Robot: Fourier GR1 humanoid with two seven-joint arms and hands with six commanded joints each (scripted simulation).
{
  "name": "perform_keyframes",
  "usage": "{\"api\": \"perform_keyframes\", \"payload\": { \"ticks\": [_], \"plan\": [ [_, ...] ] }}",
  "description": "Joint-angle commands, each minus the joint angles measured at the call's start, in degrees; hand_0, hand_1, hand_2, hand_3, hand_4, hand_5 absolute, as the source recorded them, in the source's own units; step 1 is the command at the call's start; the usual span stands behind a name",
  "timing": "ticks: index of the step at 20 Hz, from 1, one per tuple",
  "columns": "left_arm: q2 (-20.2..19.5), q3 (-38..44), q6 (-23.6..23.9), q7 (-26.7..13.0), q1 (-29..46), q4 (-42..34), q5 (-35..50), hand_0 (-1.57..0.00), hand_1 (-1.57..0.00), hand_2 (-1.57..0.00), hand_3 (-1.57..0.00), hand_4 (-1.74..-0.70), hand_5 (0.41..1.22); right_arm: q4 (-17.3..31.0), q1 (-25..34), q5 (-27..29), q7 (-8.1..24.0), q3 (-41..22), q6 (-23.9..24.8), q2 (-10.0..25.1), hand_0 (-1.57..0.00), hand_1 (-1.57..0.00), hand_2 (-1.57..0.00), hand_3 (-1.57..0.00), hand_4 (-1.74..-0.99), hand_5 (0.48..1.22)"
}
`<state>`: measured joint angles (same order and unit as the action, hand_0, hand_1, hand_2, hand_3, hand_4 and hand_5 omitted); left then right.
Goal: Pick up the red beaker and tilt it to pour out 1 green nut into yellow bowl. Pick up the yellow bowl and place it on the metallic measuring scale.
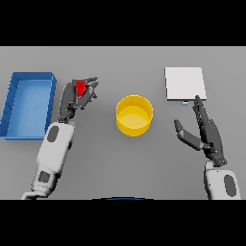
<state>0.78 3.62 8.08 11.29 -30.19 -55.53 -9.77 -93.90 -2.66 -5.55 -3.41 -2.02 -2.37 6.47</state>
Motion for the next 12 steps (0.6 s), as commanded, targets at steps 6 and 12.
{"api": "perform_keyframes", "payload": {
  "ticks": [6,12],
  "plan": [
    [-3.33,-5.08,-0.86,-6.48,-0.41,-8.18,-5.91,-1.56,-1.56,-1.56,-1.56,-1.58,1.181,0.02,0.18,-1.02,-1.34,-0.71,0.14,-0.20,0.00,0.00,0.00,0.00,-1.281,0.663],
    [-5.16,-9.73,-0.84,-11.89,-2.11,-9.72,-9.40,-1.57,-1.57,-1.56,-1.56,-1.62,1.140,-0.16,-0.60,-1.57,-0.94,-1.01,0.27,-0.26,0.00,0.00,0.00,0.00,-1.277,0.679]
  ]
}}
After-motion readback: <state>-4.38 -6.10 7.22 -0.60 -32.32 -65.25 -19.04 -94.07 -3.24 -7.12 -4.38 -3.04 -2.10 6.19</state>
